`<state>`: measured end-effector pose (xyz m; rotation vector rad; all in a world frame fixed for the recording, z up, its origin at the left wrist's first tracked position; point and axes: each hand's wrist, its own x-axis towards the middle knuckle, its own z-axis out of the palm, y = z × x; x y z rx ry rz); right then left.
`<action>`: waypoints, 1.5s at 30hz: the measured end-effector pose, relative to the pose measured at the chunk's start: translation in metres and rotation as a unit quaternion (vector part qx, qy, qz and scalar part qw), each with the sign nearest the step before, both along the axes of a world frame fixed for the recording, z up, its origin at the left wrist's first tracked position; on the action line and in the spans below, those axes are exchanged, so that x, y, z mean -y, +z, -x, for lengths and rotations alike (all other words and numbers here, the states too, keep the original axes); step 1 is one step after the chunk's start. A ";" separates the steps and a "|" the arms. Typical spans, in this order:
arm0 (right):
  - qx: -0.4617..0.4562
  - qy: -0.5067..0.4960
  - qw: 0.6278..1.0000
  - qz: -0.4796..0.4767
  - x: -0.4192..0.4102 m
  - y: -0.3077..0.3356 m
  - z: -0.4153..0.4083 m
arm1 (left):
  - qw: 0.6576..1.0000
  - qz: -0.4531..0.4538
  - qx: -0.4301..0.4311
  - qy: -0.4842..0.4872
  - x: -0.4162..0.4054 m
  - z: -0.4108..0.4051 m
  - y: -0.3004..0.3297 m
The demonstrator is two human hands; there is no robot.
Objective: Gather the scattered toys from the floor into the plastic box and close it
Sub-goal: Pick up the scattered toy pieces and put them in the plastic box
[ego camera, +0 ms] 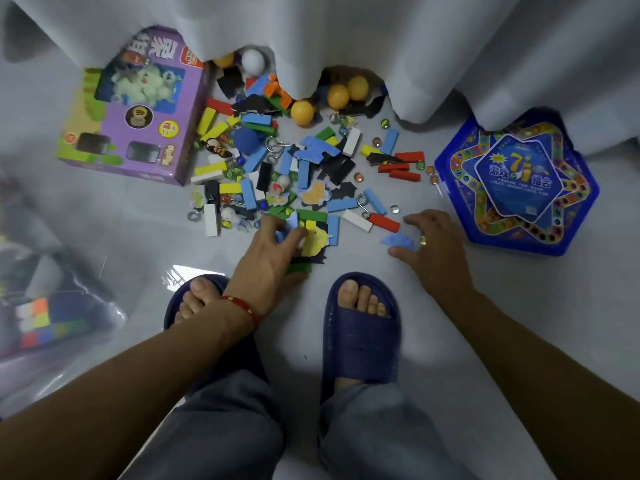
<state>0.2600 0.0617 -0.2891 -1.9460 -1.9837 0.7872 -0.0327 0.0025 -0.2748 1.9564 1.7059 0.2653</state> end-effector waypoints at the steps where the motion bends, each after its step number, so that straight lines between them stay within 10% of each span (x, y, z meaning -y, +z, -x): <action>1: -0.015 -0.008 1.000 -0.017 0.002 -0.001 0.003 | 1.000 -0.006 0.003 -0.001 -0.002 0.000 -0.001; 16: -0.141 -0.081 0.978 0.131 0.014 0.019 0.020 | 0.996 -0.041 -0.061 -0.042 -0.002 0.001 -0.006; 22: -0.564 -0.335 0.681 0.326 0.012 0.042 0.018 | 0.980 -0.095 -0.136 -0.114 0.000 0.000 -0.009; 24: -0.590 -0.333 0.646 0.353 0.014 0.047 0.021 | 0.979 -0.110 -0.121 -0.120 -0.003 0.002 -0.009; 27: -0.566 -0.300 0.669 0.378 0.015 0.055 0.040 | 0.983 -0.116 -0.090 -0.114 -0.009 0.004 -0.006; 32: -0.313 -0.142 0.901 0.267 0.018 0.059 0.080 | 0.997 -0.058 -0.009 -0.045 -0.013 0.007 0.005; 35: -0.316 -0.145 0.903 0.253 0.019 0.060 0.096 | 0.997 0.039 0.033 0.065 -0.009 0.013 0.012; 38: -0.514 -0.241 0.731 0.379 0.016 0.062 0.102 | 0.921 0.186 0.247 0.235 0.001 0.014 0.032; 41: -0.618 -0.273 0.578 0.457 0.021 0.074 0.108 | 0.744 0.291 0.489 0.350 0.014 0.013 0.064; 45: -0.638 -0.245 0.526 0.507 0.033 0.119 0.126 | 0.579 0.320 0.637 0.395 0.034 0.022 0.121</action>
